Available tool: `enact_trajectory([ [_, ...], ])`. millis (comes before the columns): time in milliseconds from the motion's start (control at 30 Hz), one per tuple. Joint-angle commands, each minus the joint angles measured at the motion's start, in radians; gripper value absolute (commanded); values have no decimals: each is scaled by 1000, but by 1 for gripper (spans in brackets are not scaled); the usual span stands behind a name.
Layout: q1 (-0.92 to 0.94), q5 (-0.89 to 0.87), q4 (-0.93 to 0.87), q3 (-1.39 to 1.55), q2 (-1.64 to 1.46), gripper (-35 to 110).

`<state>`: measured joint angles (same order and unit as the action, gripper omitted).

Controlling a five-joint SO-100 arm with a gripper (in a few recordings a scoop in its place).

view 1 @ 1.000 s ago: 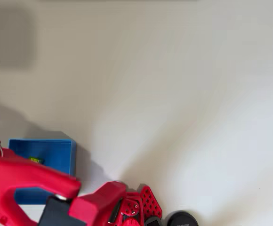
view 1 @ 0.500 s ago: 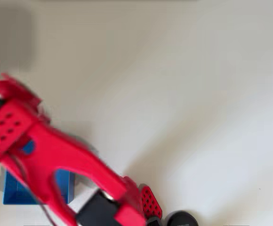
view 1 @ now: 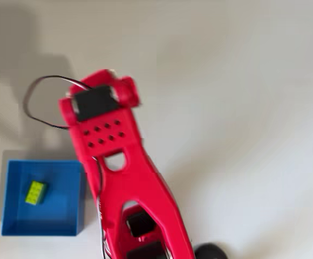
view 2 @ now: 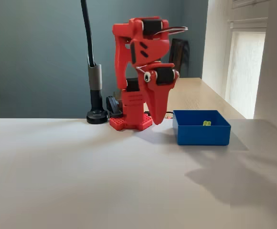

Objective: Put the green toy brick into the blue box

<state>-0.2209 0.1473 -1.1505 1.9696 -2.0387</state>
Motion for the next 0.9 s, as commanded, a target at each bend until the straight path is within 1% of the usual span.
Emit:
enact_trajectory([
  [0, 91, 5, 69, 164, -204, 0],
  [233, 156, -26, 146, 422, -477, 0],
  [533, 179, -3, 199, 736, -816, 0],
  [700, 190, -2, 202, 899, -956, 0],
  [867, 202, -29, 206, 991, -1052, 0],
])
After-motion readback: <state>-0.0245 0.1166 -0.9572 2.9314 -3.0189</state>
